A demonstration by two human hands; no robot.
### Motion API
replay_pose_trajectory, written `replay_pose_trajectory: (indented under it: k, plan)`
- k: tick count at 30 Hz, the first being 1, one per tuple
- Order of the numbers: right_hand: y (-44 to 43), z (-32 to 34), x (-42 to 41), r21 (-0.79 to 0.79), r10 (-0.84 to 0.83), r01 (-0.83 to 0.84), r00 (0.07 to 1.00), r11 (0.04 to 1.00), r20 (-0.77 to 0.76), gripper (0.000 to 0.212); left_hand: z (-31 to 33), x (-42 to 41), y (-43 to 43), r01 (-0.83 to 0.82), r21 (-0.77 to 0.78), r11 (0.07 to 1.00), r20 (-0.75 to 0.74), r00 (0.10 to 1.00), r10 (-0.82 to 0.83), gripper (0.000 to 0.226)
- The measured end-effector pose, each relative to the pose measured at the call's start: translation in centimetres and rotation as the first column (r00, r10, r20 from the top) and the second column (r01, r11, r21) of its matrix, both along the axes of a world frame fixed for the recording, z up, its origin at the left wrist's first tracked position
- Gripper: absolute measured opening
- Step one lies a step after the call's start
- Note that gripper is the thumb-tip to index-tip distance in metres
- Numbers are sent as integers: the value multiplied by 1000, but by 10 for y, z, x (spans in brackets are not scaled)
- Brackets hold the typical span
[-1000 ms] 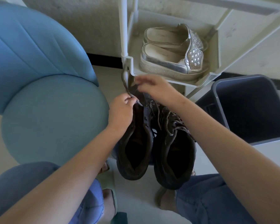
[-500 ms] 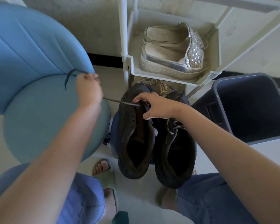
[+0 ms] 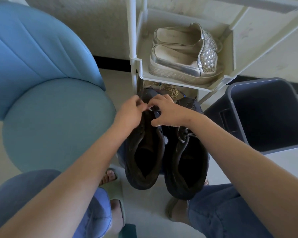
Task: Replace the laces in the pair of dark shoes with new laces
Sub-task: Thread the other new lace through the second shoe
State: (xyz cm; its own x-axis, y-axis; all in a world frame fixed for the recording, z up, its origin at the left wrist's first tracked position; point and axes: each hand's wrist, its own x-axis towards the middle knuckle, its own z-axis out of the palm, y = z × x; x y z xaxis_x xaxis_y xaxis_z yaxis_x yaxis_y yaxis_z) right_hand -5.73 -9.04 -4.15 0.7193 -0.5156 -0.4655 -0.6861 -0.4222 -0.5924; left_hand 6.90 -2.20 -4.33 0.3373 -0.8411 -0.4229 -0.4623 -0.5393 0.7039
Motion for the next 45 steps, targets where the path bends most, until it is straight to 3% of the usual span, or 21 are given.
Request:
replay_pose_trajectory:
  k: [3,6,8,11,15,17,18,19,20,21,22,23,26,28,30,32,34,37,40,45]
  plan:
    - [-2,-1,-3,1,-11,11,1000,1000,26,50,17,13,-8,-324,-119,938,-177,937,301,11]
    - [-3,-3,-5,17,-20,19,999,1000,50,48,35,35,-11,-606,-239,759,-245,794,556,16]
    - [-4,-4,-6,32,-24,23,998,999,51,48,41,37,-10,-706,-185,684,-408,688,600,22]
    - [-4,-4,-7,50,-43,40,997,998,65,47,51,27,-11,-804,-71,590,-700,462,545,24]
    - [-5,-4,-8,53,-44,41,997,998,68,47,63,43,-17,-858,-252,447,-672,488,557,27]
    - [-5,-4,-7,70,-41,36,997,997,60,48,65,55,-17,-872,-273,407,-679,474,560,28]
    - [-5,-4,-7,74,-33,29,998,997,56,47,63,58,-17,-850,-283,445,-653,510,560,28]
    - [-6,-3,-8,78,-23,19,998,997,52,46,60,56,-16,-788,-281,548,-576,596,560,27]
    - [-8,-1,-8,88,-16,12,999,996,46,44,56,51,-16,-658,-248,711,-430,732,528,24]
    - [-10,1,-9,109,-21,16,999,994,43,42,49,45,-14,-469,-164,868,-257,870,422,17]
    - [-12,4,-10,149,-52,44,997,988,49,42,41,36,-11,-274,-45,961,-111,957,268,15]
    - [-14,8,-11,195,-107,91,992,977,73,42,32,27,-7,-120,59,991,4,993,120,25]
    - [-23,16,-15,232,-360,313,912,921,199,32,14,10,0,125,140,982,195,969,-151,39]
    - [-30,18,-18,191,-473,436,846,880,246,28,11,8,1,165,123,978,172,967,-185,37]
    - [-32,17,-23,95,-376,365,910,926,173,18,7,5,2,170,112,979,141,973,-185,35]
    - [-26,11,-24,64,-185,186,982,980,-24,25,5,1,3,188,114,975,182,961,-207,33]
    - [-21,3,-21,38,-96,102,984,994,-148,33,3,-1,2,205,133,970,213,949,-231,34]
    - [-20,4,-17,-49,-93,88,989,995,-114,23,-1,-3,2,253,160,954,297,909,-291,31]
    - [-27,10,-19,-52,-217,215,976,975,-27,11,-1,-3,3,255,143,956,352,890,-290,22]
    - [-36,26,-21,-184,-292,298,954,937,62,9,2,-1,0,254,191,948,263,917,-299,23]
